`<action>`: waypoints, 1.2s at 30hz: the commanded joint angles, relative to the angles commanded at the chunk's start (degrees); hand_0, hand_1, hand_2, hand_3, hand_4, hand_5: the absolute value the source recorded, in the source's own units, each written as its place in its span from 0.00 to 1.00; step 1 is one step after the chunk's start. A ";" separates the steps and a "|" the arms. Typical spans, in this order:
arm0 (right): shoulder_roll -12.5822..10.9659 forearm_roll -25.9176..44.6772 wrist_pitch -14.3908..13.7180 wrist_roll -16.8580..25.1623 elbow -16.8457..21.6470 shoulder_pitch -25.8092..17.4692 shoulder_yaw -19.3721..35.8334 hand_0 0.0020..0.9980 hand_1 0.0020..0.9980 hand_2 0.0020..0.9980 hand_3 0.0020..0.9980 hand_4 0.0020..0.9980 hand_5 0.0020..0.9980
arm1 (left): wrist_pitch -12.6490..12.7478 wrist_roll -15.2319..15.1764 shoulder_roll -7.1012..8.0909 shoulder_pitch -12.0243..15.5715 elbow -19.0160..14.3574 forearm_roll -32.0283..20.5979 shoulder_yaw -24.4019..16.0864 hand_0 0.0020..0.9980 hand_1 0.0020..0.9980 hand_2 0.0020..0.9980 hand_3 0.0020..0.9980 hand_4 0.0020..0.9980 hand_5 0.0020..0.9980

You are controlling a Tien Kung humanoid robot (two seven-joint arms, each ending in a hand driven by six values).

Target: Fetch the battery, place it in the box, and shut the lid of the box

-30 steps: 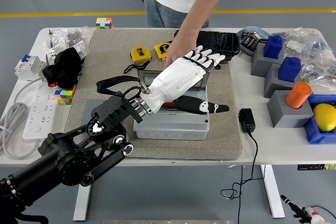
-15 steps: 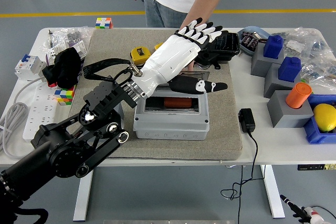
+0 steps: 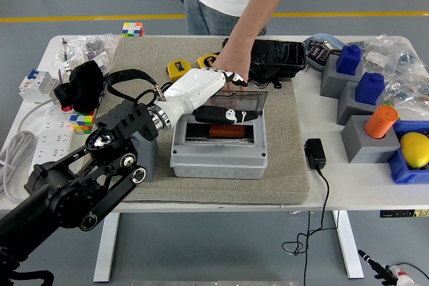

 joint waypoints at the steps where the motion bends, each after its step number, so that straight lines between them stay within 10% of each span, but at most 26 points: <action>1: -0.01 0.00 0.00 0.00 0.00 0.03 -0.02 0.89 0.87 0.83 0.87 1.00 1.00 | -0.67 0.42 0.13 0.14 -0.45 -0.31 -0.11 0.58 0.67 0.68 0.70 1.00 1.00; 17: -0.27 -0.54 0.03 -0.01 -0.12 0.30 0.78 0.89 0.87 0.83 0.86 1.00 1.00 | -4.95 3.18 3.65 2.42 -10.09 -2.29 1.92 0.58 0.67 0.67 0.70 1.00 1.00; 36: -0.38 -0.41 -0.04 0.02 -0.04 0.38 0.67 0.89 0.87 0.83 0.86 1.00 1.00 | -6.12 3.96 3.57 3.81 -9.92 -3.10 3.24 0.59 0.67 0.67 0.70 1.00 1.00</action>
